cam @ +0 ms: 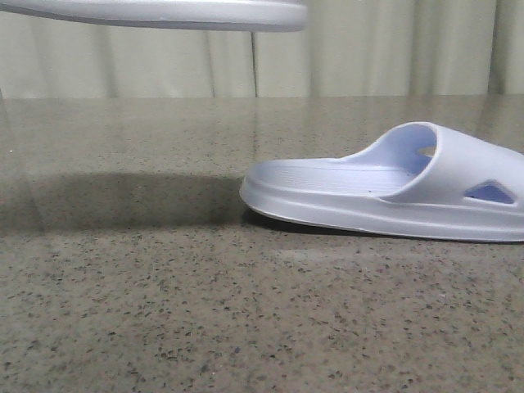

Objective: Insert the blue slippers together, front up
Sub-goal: 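Lift the grasped slipper up with the left gripper, then grasp the heel of the other slipper with the right gripper and lift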

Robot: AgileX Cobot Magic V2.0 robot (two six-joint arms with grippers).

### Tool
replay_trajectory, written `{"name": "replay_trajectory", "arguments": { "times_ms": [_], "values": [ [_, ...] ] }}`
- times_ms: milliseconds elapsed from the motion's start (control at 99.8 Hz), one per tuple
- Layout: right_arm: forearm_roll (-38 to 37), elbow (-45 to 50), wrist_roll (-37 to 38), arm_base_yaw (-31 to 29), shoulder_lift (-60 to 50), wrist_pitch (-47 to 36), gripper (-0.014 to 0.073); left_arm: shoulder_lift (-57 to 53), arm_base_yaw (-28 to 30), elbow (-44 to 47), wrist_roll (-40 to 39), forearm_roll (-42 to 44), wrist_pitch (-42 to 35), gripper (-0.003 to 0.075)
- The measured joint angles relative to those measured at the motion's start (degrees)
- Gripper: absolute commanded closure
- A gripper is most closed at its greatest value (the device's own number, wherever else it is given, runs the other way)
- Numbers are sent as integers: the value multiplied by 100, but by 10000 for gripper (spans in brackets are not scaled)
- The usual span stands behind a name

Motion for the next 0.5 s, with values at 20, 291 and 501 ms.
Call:
{"name": "replay_trajectory", "arguments": {
  "times_ms": [20,291,501],
  "values": [
    [27,0,10,0,63,0,223,0,0,0,0,-8,0,704],
    [228,0,14,0,605,-329,223,0,0,0,0,-22,68,704],
    [279,0,14,0,914,-438,223,0,0,0,0,-85,87,704]
  ]
}}
